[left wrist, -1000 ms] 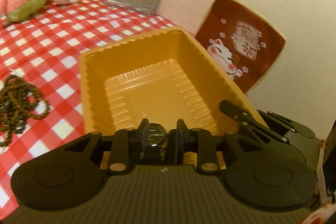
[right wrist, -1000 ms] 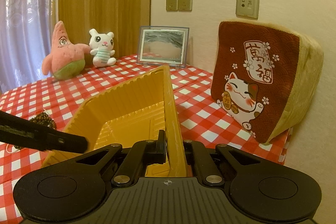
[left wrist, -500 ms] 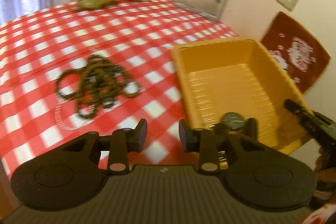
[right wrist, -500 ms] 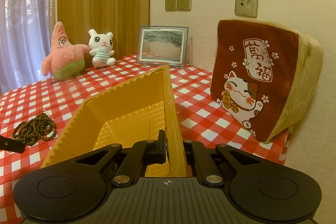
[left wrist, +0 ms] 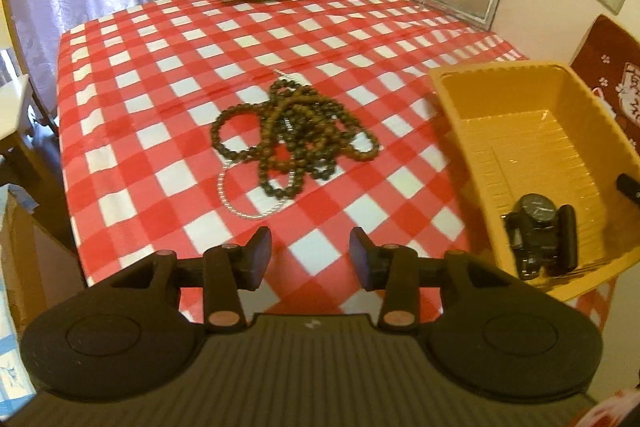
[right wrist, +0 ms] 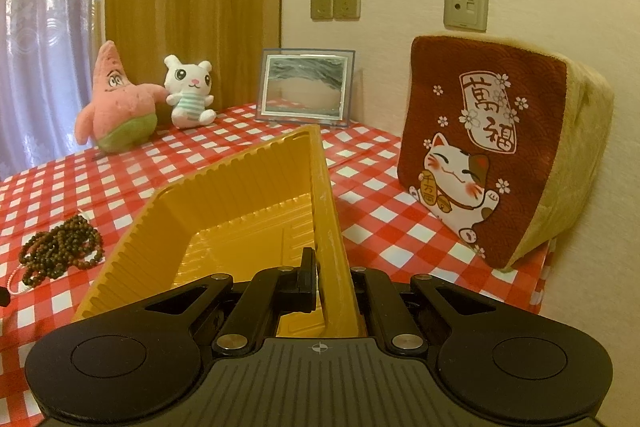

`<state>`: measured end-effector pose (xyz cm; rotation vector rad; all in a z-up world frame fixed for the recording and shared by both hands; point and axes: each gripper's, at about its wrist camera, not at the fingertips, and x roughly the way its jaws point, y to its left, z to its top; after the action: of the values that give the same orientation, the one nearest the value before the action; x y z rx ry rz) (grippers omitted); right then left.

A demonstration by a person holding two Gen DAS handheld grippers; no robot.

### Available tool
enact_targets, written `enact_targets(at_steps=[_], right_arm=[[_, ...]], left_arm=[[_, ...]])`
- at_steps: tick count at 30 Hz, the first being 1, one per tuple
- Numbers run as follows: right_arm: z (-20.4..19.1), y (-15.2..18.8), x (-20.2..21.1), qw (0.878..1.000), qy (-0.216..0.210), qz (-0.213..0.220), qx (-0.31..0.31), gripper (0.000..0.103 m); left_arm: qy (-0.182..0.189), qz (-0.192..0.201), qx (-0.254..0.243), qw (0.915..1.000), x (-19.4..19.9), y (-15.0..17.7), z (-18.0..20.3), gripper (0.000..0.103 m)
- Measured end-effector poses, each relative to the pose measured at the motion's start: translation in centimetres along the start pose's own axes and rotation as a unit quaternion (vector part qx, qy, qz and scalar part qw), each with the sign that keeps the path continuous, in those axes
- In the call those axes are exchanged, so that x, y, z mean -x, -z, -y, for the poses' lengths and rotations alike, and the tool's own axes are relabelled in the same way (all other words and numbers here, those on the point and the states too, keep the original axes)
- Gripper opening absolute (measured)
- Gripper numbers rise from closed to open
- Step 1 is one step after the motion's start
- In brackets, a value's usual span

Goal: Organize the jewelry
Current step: 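Move the open left tool back to the dark bead necklaces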

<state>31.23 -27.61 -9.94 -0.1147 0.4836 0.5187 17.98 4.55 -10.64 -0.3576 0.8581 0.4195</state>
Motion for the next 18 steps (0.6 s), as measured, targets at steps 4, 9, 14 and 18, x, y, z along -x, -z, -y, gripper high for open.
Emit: enact_targets(at_steps=[4, 9, 14, 18], right_arm=[[0.0, 0.0, -0.1, 1.0, 0.0, -0.001, 0.0, 0.005], [0.0, 0.0, -0.2, 1.0, 0.001, -0.002, 0.0, 0.005], [0.2, 0.0, -0.4, 1.0, 0.003, -0.005, -0.002, 0.005], [0.3, 0.1, -0.5, 1.0, 0.005, -0.007, -0.002, 0.005]], left_arm=[[-0.022, -0.001, -0.022, 0.9995, -0.5, -0.2, -0.2, 0.04], [-0.021, 0.005, -0.015, 0.9997, -0.9, -1.0, -1.1, 0.04], [-0.016, 0.01, -0.012, 0.9998, -1.2, -1.7, -2.1, 0.04], [-0.03, 0.024, -0.039, 0.9985, -1.6, -2.2, -2.6, 0.039]])
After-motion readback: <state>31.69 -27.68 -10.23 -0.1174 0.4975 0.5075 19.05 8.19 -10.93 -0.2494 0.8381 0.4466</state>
